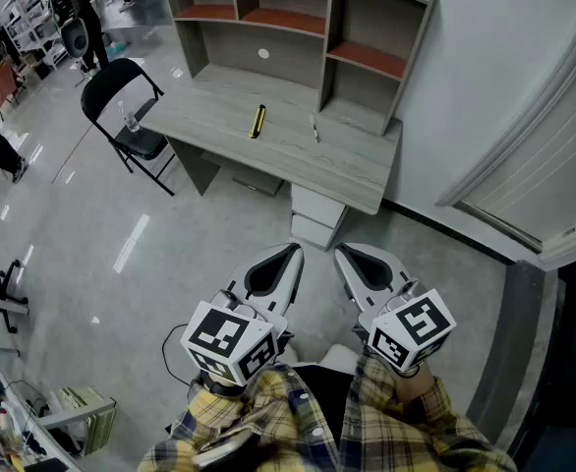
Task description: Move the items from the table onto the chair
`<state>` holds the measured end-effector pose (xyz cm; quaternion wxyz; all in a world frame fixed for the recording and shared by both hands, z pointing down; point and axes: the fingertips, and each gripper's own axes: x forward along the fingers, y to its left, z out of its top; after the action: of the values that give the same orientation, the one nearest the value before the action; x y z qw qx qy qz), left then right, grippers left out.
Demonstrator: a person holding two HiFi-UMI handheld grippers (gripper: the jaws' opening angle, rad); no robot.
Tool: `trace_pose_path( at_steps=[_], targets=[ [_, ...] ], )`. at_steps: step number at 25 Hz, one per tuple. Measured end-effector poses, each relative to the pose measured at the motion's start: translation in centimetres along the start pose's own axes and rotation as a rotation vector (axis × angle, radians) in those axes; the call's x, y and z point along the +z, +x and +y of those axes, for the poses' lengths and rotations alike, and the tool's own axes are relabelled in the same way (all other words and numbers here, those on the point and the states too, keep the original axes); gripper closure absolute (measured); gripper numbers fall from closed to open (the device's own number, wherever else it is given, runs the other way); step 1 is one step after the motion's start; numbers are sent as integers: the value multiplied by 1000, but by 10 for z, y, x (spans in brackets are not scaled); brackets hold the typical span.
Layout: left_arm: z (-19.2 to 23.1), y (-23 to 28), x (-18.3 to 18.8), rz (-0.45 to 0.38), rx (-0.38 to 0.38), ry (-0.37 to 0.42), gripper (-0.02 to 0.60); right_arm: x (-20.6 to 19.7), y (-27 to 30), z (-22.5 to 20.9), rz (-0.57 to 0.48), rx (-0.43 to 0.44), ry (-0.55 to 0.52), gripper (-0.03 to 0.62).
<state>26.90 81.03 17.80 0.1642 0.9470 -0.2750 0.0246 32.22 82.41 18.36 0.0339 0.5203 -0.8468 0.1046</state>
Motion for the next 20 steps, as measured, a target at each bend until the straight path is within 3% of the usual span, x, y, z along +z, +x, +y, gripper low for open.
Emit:
trace_pose_path(
  at_steps=[14, 20],
  targets=[
    [71, -33, 6, -2, 64, 12, 577, 0, 59, 19, -20, 4, 21, 576],
    [97, -43, -2, 8, 96, -19, 577, -13, 76, 24, 25, 3, 34, 576]
  ],
)
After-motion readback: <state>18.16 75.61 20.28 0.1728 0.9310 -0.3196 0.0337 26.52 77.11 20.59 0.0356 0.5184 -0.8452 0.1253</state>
